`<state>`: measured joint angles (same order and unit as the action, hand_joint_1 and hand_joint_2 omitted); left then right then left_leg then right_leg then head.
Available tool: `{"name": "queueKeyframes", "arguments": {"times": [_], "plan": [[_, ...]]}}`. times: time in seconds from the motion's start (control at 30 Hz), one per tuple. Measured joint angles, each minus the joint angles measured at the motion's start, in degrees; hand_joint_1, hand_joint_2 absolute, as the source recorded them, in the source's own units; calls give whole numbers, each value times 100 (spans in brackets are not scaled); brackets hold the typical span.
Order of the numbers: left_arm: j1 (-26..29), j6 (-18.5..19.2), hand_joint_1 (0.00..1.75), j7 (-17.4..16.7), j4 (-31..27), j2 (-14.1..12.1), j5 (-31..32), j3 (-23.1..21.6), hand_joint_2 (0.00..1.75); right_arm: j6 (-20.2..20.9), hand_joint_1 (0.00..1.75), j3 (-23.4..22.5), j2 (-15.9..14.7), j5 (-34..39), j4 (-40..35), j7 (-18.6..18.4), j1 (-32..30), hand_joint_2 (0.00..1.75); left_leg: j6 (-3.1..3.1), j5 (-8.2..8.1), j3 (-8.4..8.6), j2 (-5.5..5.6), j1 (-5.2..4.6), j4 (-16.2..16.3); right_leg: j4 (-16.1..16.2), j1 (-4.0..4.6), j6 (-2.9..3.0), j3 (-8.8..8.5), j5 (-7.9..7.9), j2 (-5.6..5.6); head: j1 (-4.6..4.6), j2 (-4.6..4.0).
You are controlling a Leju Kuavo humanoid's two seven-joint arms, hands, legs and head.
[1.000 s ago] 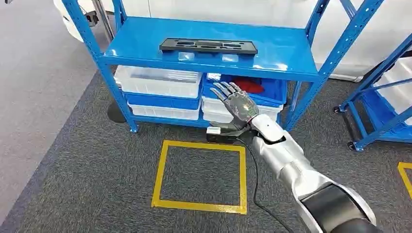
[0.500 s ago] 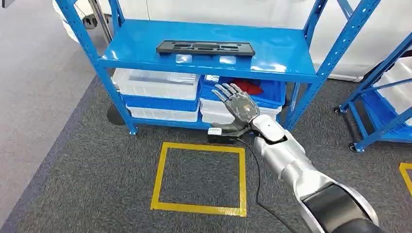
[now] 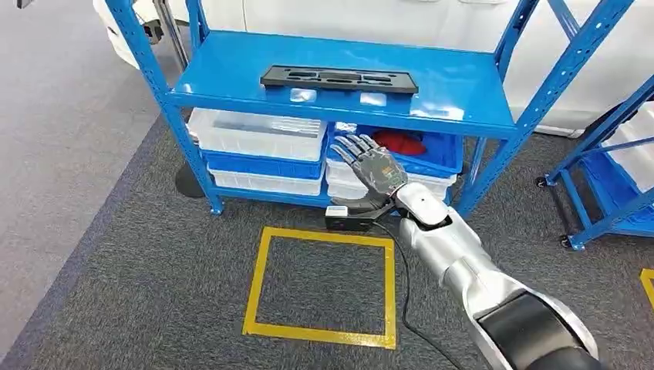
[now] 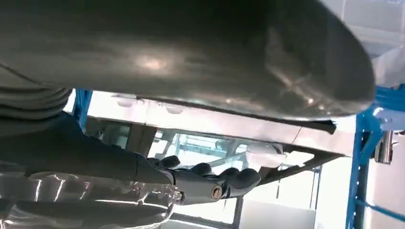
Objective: Take the parts from the cabinet and place them on the table.
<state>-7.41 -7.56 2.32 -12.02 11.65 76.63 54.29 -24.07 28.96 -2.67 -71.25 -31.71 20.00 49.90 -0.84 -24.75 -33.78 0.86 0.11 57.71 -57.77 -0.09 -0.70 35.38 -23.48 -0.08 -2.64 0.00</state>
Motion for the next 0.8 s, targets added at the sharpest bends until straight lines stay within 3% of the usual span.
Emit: {"name": "queueKeyframes", "arguments": {"times": [0.07,0.1,0.17,0.27,0.3,0.33,0.37,0.43,0.47,0.6,0.67,0.77,0.8], "plan": [[4,-2,0,0,0,0,0,0,0,-6,0,4,0,11,0,2,-4,0,56,-6,20,-1,15,-29,-6,23,45,1,-24,4,0,0],[-1,-6,0,2,-2,-4,0,0,0,-11,0,4,-7,15,0,2,4,0,94,-24,36,-2,-15,-26,52,-35,86,-32,-2,3,0,0],[2,-11,0,2,0,-7,0,0,0,-17,0,4,-7,29,-2,4,21,0,154,-201,-72,-35,9,258,102,-58,150,-104,-6,-11,-2,0],[7,-20,0,9,0,-7,-11,0,0,-20,0,9,2,31,0,20,12,0,231,-768,-813,-38,46,1668,94,-47,188,-138,-59,-14,0,0],[15,-26,0,15,0,-7,-11,0,0,-22,0,11,2,31,0,28,6,0,247,-756,-948,-38,55,1860,84,-47,182,-151,-75,-12,0,0],[21,-39,0,15,0,-9,-15,0,0,-22,0,13,2,31,0,33,0,0,255,-604,-938,-42,65,1756,74,-51,171,-177,-103,-10,0,0],[20,-48,0,17,0,-9,-15,0,0,-22,0,15,2,33,0,33,0,0,260,-327,-790,-46,75,1396,59,-57,157,-214,-137,-8,0,0],[17,-61,0,17,-2,-9,-18,0,0,-26,0,17,4,35,0,33,5,0,245,261,-282,-70,93,285,22,-65,108,-312,-234,-8,0,0],[15,-63,0,17,0,-9,-20,0,0,-31,0,17,2,37,2,33,16,0,210,151,-175,-79,68,140,5,-27,64,-317,-269,-6,0,0],[26,-74,0,17,0,-13,-22,2,0,-37,0,31,4,44,4,33,35,0,40,100,-161,-46,41,53,21,-30,-56,-312,-301,-13,0,0],[24,-79,0,17,0,-11,-20,2,0,-44,0,31,4,46,0,33,62,0,-32,92,-77,-46,73,-13,-220,-59,-107,-235,-457,-3,0,0],[16,-79,0,17,0,-11,-20,2,0,-50,0,37,4,48,20,28,65,0,-86,43,-49,-49,59,-10,-1568,-68,-156,546,-977,-2,0,0],[20,-79,0,17,0,-13,-20,2,0,-50,0,42,2,48,31,26,36,0,-94,22,-29,-44,56,-7,-1861,-68,-158,763,-982,-2,0,0]]}}
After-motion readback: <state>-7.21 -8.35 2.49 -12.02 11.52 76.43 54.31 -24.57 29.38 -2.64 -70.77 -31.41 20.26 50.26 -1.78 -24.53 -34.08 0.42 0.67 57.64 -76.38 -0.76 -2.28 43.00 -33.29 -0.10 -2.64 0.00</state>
